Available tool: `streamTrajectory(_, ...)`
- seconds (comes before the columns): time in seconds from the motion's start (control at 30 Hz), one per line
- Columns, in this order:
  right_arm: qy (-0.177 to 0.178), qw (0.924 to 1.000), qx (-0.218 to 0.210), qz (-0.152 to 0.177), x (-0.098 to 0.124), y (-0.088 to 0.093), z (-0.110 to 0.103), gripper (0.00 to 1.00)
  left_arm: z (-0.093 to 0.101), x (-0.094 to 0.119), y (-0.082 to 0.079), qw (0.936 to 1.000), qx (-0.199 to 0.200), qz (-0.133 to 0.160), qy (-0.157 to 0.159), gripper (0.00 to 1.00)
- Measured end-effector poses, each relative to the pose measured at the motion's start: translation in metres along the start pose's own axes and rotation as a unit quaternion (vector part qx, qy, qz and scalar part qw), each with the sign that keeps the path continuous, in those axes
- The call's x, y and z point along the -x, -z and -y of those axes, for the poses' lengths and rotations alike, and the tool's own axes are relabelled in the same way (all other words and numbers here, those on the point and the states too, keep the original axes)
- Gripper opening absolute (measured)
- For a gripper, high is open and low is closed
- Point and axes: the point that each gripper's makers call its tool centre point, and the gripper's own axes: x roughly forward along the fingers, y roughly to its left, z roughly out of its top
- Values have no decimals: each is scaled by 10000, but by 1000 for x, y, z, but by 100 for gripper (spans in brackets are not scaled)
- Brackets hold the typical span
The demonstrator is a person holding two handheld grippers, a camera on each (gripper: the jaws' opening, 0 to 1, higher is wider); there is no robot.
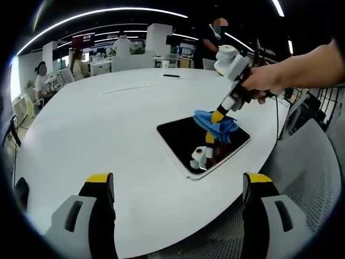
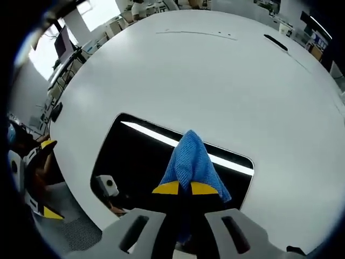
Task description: Wipe the mirror surface with the cleaning cloth until all visible marks leave the cleaned area.
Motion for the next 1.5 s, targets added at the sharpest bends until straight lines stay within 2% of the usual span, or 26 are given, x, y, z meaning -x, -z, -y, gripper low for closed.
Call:
streamTrajectory(0.17,-54,9999,-70,50,6,15,-7,0,-1,0,-2,10000,43,75,-4,99)
streamTrajectory(0.47,-133,9998,-121,106,10,32,-16,0,0,0,0,10000,25,34,15,99)
streamTrajectory(0.9,-267,9995,-148,130,16,48,-25,0,4,1,-5,9997,177,160,93,99)
streamTrajectory(1.5,-368,9992,-50,173,15,61,-30,0,2,2,-4,9998,168,97,6,99)
